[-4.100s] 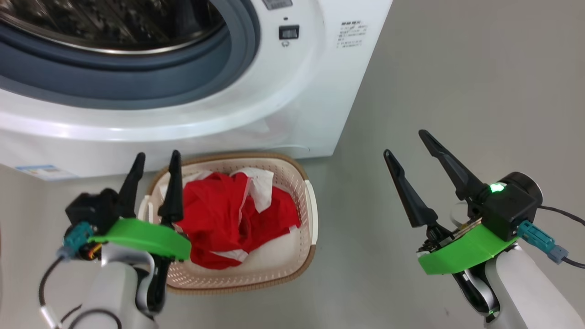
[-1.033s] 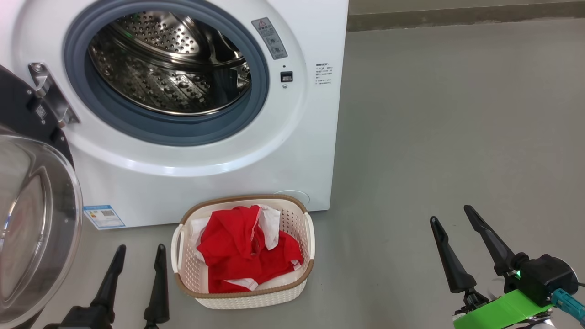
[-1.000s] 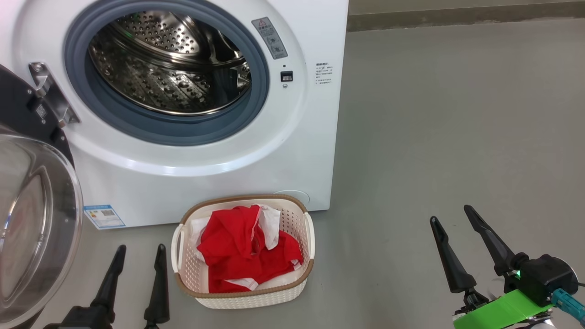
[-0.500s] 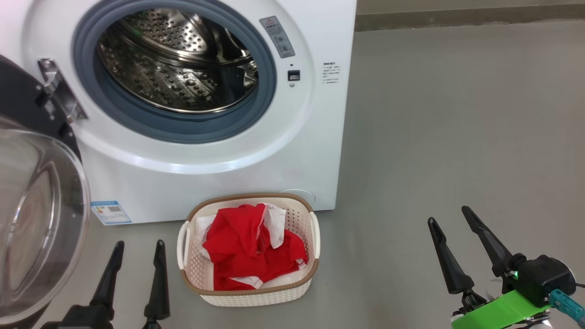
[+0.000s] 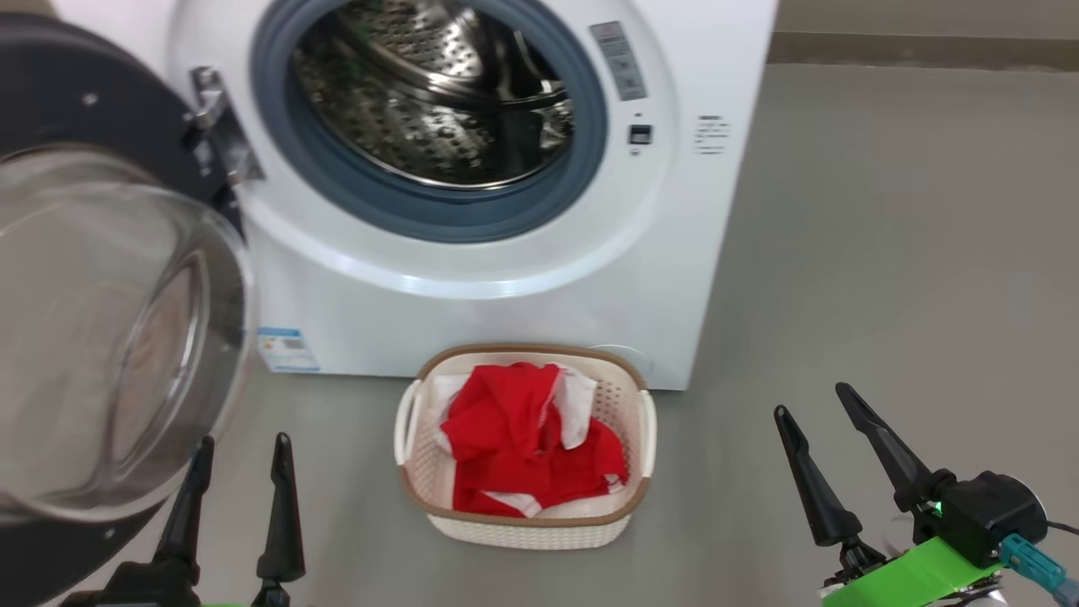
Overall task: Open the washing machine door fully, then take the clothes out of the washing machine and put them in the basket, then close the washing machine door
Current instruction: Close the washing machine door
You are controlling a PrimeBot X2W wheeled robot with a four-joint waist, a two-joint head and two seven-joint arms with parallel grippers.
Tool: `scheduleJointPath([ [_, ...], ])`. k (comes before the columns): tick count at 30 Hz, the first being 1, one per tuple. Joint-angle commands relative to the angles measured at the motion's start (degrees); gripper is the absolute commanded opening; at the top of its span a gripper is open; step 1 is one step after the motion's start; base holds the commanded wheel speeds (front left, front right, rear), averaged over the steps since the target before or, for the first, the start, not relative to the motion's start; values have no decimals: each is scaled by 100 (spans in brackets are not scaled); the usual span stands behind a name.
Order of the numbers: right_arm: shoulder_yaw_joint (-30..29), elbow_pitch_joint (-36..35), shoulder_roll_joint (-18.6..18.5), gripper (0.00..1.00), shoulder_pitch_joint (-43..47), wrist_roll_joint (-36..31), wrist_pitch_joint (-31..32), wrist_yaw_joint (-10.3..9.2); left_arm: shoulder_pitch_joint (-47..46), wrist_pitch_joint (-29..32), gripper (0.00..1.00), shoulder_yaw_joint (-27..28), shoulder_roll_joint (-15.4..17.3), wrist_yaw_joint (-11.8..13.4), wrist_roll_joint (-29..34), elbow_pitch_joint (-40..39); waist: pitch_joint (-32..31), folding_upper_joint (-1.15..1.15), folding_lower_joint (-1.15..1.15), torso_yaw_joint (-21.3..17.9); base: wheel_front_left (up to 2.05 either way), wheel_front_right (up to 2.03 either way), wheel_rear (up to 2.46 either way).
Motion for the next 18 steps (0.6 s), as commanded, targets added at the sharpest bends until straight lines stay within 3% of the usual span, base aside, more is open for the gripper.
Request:
scheduleJointPath([
  [1, 143, -149, -93, 100, -283, 15, -37, 36, -59, -44, 100, 192, 74, 19, 42, -172, 67, 0, 0, 374, 0, 0, 0],
  [18, 313, -197, -182, 100, -415, 32, -37, 36, -129, -44, 100, 161, 78, 146, 72, -199, 140, 0, 0, 1517, 0, 0, 0],
])
